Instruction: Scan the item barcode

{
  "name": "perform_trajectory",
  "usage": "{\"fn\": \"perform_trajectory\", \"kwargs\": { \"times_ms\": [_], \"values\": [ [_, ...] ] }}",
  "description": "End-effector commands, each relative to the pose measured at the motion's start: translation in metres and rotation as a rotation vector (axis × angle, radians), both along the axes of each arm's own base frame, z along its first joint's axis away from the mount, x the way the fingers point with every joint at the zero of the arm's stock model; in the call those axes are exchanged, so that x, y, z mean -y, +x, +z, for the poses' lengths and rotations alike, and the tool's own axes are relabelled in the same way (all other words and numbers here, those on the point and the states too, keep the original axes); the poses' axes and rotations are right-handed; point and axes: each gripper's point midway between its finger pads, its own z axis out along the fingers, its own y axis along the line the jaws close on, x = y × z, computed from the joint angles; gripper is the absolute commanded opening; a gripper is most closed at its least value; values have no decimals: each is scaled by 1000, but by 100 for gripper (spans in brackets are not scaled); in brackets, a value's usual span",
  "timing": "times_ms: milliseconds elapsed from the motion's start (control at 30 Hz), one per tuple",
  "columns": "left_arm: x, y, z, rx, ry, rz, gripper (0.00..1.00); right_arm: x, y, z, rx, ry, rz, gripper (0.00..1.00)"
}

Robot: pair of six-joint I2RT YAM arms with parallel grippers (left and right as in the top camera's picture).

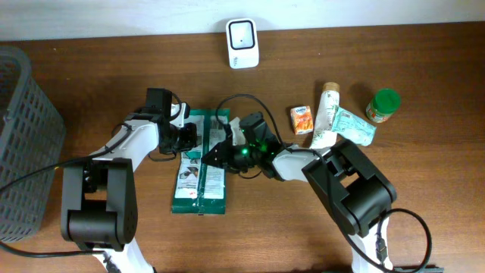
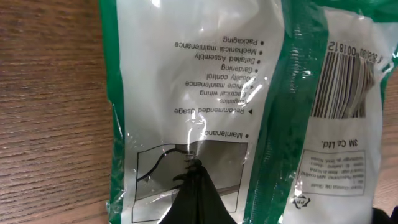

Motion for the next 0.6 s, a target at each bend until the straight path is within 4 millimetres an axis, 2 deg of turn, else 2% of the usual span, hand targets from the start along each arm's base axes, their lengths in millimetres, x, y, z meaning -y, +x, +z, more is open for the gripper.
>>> {"fn": "perform_trajectory", "kwargs": {
  "times_ms": [0,200,333,367,500,567],
  "values": [
    [-1,-5,-13,-39,5,10,0,-8,0,-6,23,-23,-24,40],
    [-1,-5,-13,-39,5,10,0,-12,0,-11,32,-42,-47,37],
    [-1,-5,-13,-39,6,9,0,-10,-1,-10,14,-29,-33,7],
    [-1,-5,-13,-39,5,9,0,-7,0,-7,1,-10,-20,4],
    [-4,2,-7,-13,8,-7,8,7,5,2,-10,51,25,4],
    [-8,11,6,7,0,7,12,17,7,7,2,77,64,4]
  ]
}}
